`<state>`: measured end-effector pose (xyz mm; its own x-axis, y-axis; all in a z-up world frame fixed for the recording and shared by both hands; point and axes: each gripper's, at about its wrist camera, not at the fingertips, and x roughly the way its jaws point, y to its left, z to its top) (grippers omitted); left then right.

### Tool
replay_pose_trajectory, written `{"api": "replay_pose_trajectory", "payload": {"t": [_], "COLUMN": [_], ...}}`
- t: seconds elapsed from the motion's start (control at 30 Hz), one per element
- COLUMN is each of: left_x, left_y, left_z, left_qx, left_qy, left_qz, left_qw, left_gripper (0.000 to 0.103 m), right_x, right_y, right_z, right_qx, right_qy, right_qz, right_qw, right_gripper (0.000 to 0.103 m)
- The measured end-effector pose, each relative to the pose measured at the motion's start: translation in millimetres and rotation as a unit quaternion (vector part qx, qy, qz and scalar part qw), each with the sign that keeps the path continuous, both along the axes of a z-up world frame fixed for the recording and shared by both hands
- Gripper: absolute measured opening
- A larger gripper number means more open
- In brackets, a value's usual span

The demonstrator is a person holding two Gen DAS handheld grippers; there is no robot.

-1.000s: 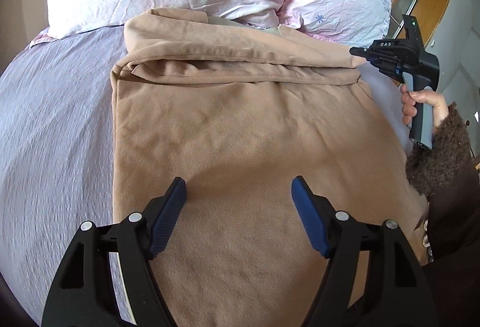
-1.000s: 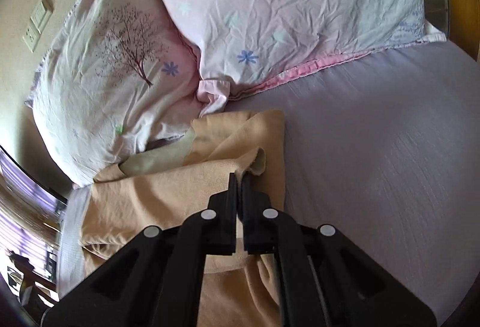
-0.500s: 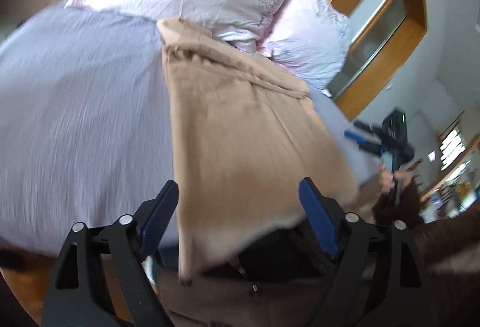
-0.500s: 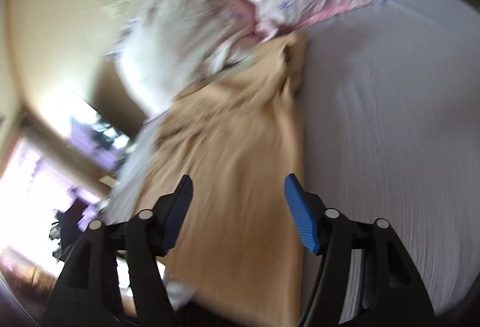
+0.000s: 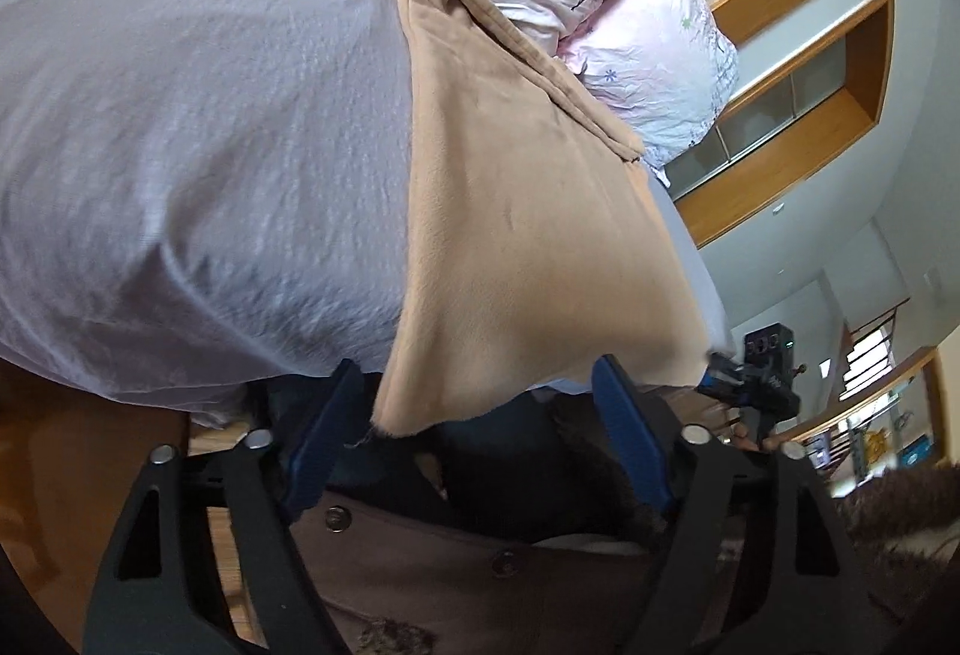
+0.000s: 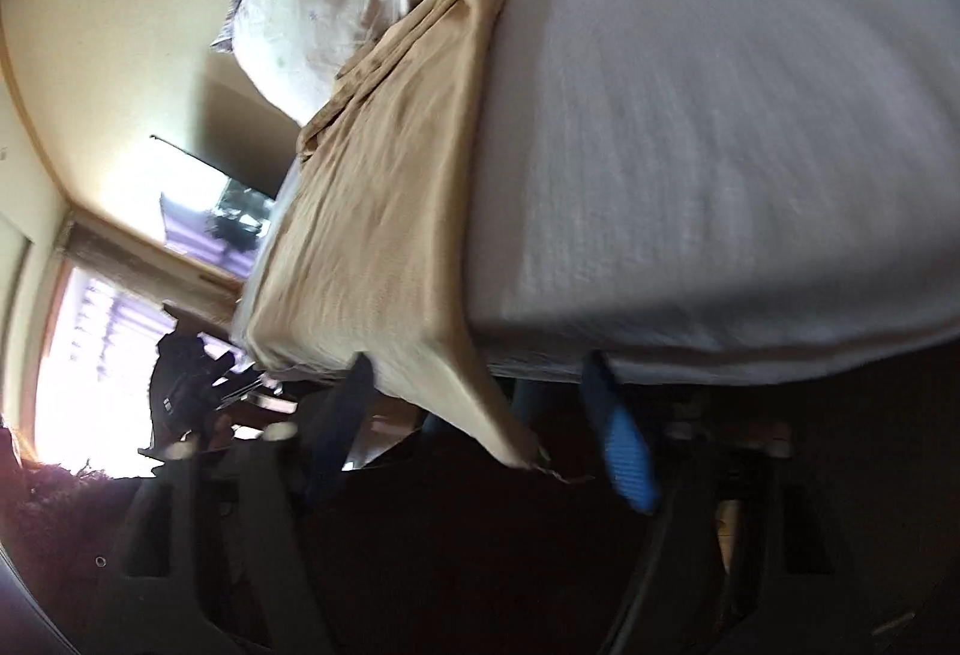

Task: Fold small clothes

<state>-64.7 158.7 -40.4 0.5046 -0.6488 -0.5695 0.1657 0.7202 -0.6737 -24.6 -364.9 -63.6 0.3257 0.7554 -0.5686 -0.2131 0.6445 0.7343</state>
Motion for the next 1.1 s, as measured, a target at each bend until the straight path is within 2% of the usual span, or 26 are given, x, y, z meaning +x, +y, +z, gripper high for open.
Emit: {"api": "replay_pose_trajectory", "payload": {"t": [0.03,0.07,0.1,0.13,0.17,0.27,0.4,0.53,0.6,0.67,0.77,0.83,0.9,0.97,1.1], "left_x": [3.2,4.4,5.9,7.4,7.9,2.0,15.7,76.3,124.7,179.6,255.6,293.9,333.1,354.3,378.0], "left_y": [-0.6,-0.5,0.4,1.9,4.4,11.2,18.0,16.8,13.5,13.1,15.1,18.9,19.7,19.4,25.0], "left_z": [-3.0,-5.6,-8.0,-10.4,-11.0,3.1,49.0,96.3,112.3,120.5,117.0,105.2,86.6,74.0,63.0], "left_qx": [-0.013,-0.024,-0.034,-0.046,-0.053,-0.055,-0.041,0.008,0.033,0.04,0.052,0.052,0.062,0.072,0.063], "left_qy": [0.007,0.014,0.022,0.031,0.041,0.037,-0.016,-0.07,-0.087,-0.09,-0.081,-0.06,-0.021,0.0,0.016], "left_qz": [-0.002,-0.003,-0.004,-0.002,0.004,0.012,0.02,0.035,0.056,0.078,0.117,0.132,0.144,0.148,0.155], "left_qw": [0.9999,0.9996,0.9992,0.9985,0.9977,0.9977,0.9988,0.9969,0.9941,0.992,0.9884,0.988,0.9874,0.9863,0.9858], "left_gripper": [0.062,0.046,0.029,0.02,0.009,0.005,0.005,0.005,0.005,0.005,0.005,0.005,0.005,0.005,0.005], "right_x": [0.6,0.7,-1.3,-4.5,-7.5,-11.4,7.5,73.0,109.8,163.4,239.4,280.6,317.3,340.5,361.0], "right_y": [1.6,5.4,8.7,10.4,11.2,7.9,6.6,18.5,26.0,33.9,35.8,38.4,41.3,44.8,53.1], "right_z": [-0.5,-1.7,-1.1,0.9,6.0,31.5,81.1,134.4,146.6,150.3,130.0,113.5,93.2,76.9,71.4], "right_qx": [0.009,0.016,0.013,0.019,0.025,0.044,0.068,0.069,0.067,0.062,0.048,0.025,0.011,0.011,-0.007], "right_qy": [-0.001,-0.003,-0.01,-0.018,-0.027,-0.068,-0.14,-0.205,-0.21,-0.197,-0.139,-0.111,-0.072,-0.043,-0.035], "right_qz": [0.007,0.017,0.026,0.035,0.041,0.05,0.046,0.023,-0.004,-0.054,-0.131,-0.162,-0.188,-0.204,-0.217], "right_qw": [1.0,1.0,1.0,0.999,0.998,0.995,0.987,0.976,0.975,0.977,0.98,0.98,0.98,0.978,0.976], "right_gripper": [0.03,0.019,0.012,0.006,0.006,0.006,0.006,0.006,0.006,0.006,0.006,0.006,0.006,0.006,0.006]}}
